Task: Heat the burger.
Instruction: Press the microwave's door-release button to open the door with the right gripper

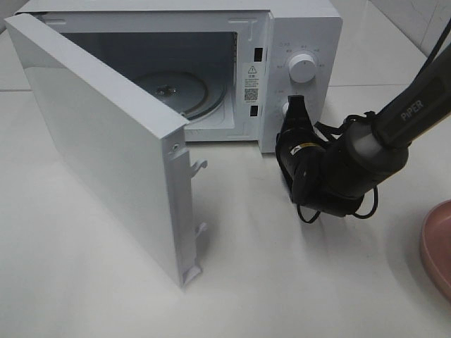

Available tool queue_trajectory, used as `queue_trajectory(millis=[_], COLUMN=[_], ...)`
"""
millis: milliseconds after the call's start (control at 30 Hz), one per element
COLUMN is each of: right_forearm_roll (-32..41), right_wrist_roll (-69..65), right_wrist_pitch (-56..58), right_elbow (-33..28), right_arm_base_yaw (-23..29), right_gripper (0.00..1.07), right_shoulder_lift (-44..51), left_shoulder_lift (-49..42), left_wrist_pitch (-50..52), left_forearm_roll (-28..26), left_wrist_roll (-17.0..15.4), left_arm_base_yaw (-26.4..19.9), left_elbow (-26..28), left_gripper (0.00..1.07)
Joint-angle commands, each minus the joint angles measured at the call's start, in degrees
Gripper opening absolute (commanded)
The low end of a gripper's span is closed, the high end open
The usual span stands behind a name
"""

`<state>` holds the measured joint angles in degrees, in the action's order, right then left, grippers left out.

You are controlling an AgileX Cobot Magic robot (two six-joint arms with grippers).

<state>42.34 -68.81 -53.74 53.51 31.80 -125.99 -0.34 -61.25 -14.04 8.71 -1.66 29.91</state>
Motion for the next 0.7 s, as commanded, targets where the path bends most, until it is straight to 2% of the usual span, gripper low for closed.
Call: queue_trajectory(millis=[33,300,700], right_forearm_roll=[-6.02,-5.44,0.40], right_wrist_roll=[1.66,1.38,2.12], right_wrist_pitch=[-9.34,-7.91,-2.86], right_elbow=[4.70,4.70,2.01], right_arm_base_yaw=[-2.41,-2.18,-0.23], right_gripper=[0.00,0.00,0.00], right_shoulder_lift=[0.11,0.46,3.38], left_shoulder_lift=[-0.86,-0.86,-0.86], left_wrist_pitch=[-0.34,-0.34,-0.34], left_forearm_roll=[0.00,0.00,0.00], left_wrist_roll=[0.06,0.06,0.06], left_arm_base_yaw=[-0.11,-0.11,-0.11], left_elbow=[-0.11,-0.11,-0.11], left_gripper=[0.99,0.99,0.99])
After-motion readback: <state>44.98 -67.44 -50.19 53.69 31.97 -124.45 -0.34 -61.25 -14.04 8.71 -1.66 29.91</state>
